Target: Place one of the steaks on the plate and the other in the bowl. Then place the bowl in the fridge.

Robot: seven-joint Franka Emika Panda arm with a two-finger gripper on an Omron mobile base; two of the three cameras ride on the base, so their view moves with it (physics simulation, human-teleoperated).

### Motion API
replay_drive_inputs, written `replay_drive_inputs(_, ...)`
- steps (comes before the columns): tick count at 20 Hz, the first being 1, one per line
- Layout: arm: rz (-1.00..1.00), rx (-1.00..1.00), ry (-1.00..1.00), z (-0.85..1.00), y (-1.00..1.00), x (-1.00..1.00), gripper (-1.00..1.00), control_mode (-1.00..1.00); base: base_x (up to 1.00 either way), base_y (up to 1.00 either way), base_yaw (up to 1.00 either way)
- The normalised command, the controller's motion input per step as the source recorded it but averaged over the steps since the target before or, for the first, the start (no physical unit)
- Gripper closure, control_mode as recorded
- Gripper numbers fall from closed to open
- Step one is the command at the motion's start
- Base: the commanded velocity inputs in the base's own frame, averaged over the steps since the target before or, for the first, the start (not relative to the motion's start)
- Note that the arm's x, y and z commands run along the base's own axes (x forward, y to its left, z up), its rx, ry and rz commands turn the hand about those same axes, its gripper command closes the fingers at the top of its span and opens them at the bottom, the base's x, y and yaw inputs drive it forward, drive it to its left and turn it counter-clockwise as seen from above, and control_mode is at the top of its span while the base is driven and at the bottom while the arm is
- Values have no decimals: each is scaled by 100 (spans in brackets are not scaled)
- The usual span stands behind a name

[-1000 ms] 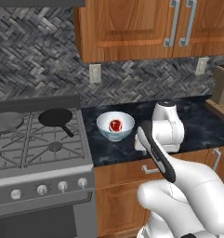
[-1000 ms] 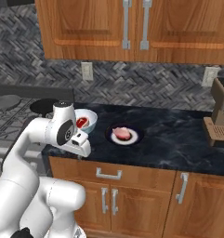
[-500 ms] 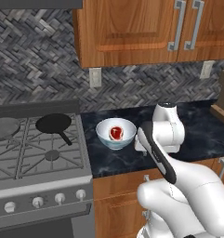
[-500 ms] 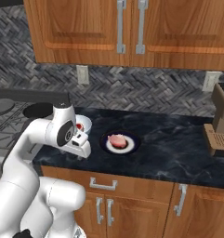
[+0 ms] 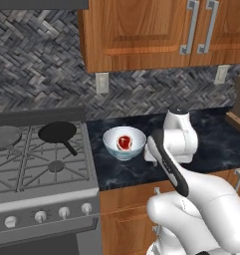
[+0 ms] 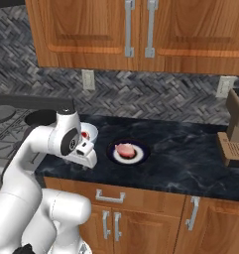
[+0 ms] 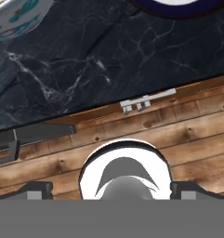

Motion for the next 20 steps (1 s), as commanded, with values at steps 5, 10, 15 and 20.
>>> replay_drive_inputs(5,0,0,-17,60,0,0,-100,-100,0,0,0)
replay_drive_inputs(10,-9,8,-2,59,0,5,-100,-100,0,0,0)
replay_drive_inputs(15,-10,9,0,0,0,42,-100,-100,0,0,0)
replay_drive_inputs(20,-2,0,0,-6,0,58,-100,-100,0,0,0)
